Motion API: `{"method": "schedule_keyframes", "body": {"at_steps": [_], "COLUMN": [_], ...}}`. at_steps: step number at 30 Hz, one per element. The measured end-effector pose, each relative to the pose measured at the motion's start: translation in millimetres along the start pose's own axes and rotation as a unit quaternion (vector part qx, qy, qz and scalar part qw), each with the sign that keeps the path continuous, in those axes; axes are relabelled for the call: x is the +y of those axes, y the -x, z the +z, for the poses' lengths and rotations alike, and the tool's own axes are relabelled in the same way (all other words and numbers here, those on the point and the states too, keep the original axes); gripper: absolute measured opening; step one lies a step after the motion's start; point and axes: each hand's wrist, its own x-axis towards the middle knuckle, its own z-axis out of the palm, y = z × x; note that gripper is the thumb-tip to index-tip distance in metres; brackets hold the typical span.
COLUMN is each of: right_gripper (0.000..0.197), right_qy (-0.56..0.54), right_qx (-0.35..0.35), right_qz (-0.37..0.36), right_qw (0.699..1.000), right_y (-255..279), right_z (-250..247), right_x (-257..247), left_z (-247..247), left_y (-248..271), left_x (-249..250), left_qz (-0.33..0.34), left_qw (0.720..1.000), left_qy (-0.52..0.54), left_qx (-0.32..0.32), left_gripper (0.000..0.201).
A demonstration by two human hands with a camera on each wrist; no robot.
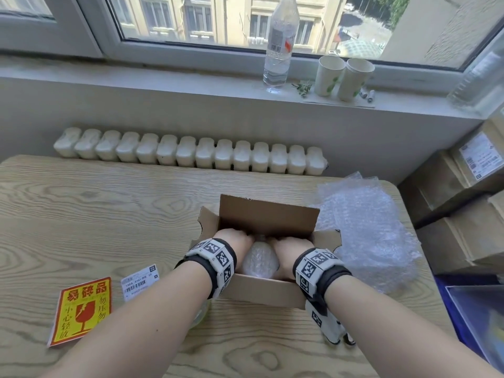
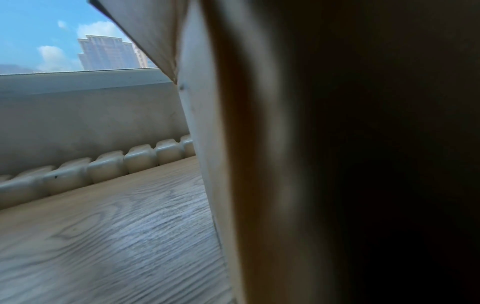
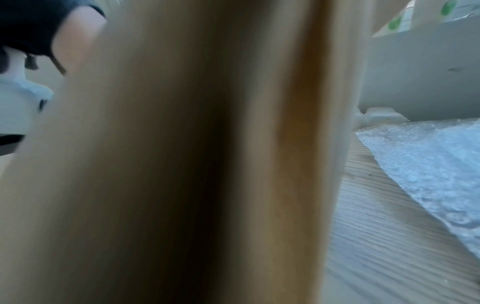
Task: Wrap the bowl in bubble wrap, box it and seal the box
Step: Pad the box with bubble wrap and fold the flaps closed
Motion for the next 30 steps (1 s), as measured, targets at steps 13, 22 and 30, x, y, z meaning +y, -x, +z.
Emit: {"method": "schedule_keyframes", "body": {"at_steps": [13, 22, 30], "right_gripper": [0.021, 0.025, 0.02], "right_qy": [0.175, 0.24, 0.186], "right_qx": [-0.03, -0.022, -0.021], "right_qz": [-0.008, -0.034, -0.029], "right_qw": [0.984, 0.97, 0.982], "right_y": [28.4, 17.5, 18.4], "right_z": [-24.3, -12.1, -21.1], "right_x": [2.6, 9.1, 11.8], "left_z": [-14.0, -3.4, -7.0], "left_y": [18.9, 11.0, 12.7], "left_x": [-7.7, -12.4, -15.8], "left_qz": [0.0, 0.001, 0.006], "left_qw": [0.989, 0.985, 0.989], "left_qy": [-0.148, -0.171, -0.146], "left_qx": [0.013, 0.017, 0.014], "left_gripper": [0.027, 0.028, 0.025]}}
